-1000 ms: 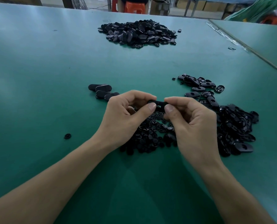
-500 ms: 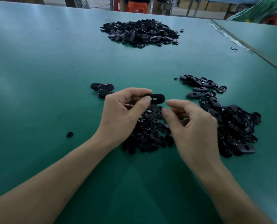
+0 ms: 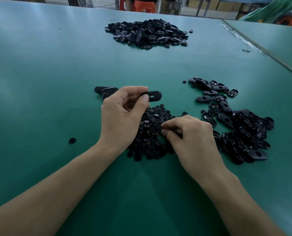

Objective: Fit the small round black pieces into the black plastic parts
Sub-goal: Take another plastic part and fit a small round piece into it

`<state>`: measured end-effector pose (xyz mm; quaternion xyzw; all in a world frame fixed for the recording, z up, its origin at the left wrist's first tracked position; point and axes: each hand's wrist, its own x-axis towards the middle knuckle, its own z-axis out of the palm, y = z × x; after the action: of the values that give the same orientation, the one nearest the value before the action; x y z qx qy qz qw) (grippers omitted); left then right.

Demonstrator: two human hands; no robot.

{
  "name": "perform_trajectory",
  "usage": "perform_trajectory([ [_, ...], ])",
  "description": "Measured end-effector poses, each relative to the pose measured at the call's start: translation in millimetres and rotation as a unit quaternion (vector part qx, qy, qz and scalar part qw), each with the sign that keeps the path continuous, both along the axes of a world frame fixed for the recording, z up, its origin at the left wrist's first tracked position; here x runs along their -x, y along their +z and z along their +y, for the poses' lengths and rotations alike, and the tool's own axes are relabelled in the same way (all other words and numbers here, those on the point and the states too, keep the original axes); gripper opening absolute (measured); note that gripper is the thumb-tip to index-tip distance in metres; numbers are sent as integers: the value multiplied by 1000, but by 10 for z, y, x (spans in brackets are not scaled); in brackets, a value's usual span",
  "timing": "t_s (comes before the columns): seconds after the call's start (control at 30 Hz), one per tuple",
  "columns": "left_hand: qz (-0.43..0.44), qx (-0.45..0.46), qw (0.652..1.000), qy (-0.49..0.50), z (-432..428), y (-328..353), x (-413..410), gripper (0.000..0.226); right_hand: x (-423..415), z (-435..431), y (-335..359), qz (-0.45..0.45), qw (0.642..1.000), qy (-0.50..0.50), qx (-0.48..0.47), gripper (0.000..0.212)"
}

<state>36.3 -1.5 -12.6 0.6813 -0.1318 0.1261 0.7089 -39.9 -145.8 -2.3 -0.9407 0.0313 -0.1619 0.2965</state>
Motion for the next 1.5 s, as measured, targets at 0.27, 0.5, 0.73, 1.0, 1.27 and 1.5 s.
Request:
perform_trajectory([
  [0.27, 4, 3, 1000, 3, 2, -18, -22, 14, -5, -24, 17, -7, 1000, -10, -29, 11],
  [0.5, -2, -14, 1000, 3, 2, -8, -12, 14, 6, -52, 79, 21, 1000, -9, -9, 14],
  [0.73, -16, -45, 999, -20, -17, 13, 45, 16, 16, -31, 98, -85, 994, 9, -62, 7],
  [1.0, -40, -70, 996, -40, -26, 54, 121, 16, 10, 13, 117, -149, 963, 8, -223, 19],
  [1.27, -61, -69, 994, -66, -33, 71, 140, 19, -5, 8, 105, -120, 954, -6, -275, 17],
  [1.5, -66, -69, 991, -95, -45, 59, 160, 20, -19, 14, 78, -114, 951, -8, -288, 16],
])
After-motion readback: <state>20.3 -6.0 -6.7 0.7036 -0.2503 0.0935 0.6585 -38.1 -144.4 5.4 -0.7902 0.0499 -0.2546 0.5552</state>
